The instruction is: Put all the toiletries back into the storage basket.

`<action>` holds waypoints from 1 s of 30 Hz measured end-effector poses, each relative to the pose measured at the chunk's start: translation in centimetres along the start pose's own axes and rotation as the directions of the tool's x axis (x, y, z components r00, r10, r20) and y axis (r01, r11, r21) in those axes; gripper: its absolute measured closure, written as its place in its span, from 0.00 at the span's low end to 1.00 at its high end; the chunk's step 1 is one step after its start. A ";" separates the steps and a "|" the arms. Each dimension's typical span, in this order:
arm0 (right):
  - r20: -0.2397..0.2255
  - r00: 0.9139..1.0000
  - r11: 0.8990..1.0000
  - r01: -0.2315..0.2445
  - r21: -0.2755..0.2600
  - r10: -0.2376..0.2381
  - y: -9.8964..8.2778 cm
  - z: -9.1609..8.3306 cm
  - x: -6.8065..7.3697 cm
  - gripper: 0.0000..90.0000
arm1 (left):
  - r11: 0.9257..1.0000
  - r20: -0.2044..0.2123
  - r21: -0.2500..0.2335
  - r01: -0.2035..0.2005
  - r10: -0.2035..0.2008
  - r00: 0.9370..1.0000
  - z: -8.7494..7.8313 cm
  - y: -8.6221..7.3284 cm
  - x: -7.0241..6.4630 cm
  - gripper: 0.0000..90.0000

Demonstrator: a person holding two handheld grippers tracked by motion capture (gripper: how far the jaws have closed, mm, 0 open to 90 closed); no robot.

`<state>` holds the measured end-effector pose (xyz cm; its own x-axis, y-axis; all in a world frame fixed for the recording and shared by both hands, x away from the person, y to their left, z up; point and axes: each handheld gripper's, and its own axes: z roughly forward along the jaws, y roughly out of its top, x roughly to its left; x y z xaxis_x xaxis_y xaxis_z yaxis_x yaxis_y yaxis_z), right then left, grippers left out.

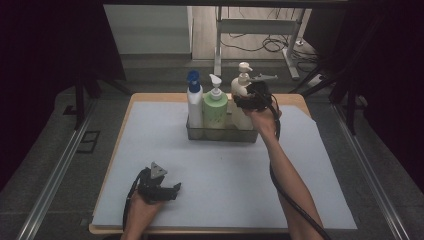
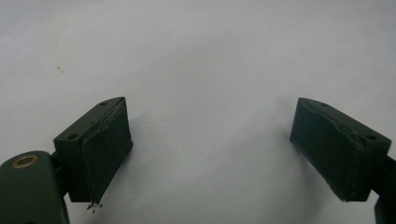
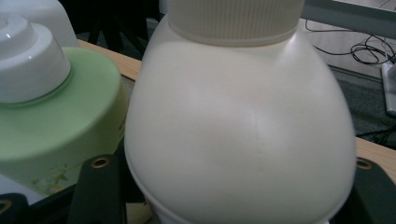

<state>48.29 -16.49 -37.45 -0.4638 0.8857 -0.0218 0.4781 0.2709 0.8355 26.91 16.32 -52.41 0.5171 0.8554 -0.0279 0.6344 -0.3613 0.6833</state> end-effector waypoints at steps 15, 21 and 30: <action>-0.011 1.000 1.000 -0.008 0.027 0.008 -1.6 0.1 0.2 0.41 | 1.000 0.000 -0.001 0.002 -0.002 1.000 0.0 0.0 0.0 0.13; -0.020 1.000 0.999 -0.009 0.048 0.010 -2.5 0.3 0.3 0.41 | 1.000 0.000 -0.002 0.001 -0.001 1.000 0.0 0.0 0.0 0.13; -0.029 0.999 0.997 -0.011 0.071 0.013 -3.4 0.8 0.3 0.41 | 1.000 0.001 -0.003 0.002 -0.002 1.000 0.0 0.0 0.0 0.13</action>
<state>47.07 -16.84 -40.78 -0.4789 0.8779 0.0053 0.5351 0.2871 0.7945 26.91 16.31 -52.42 0.5167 0.8556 -0.0299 0.6339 -0.3589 0.6851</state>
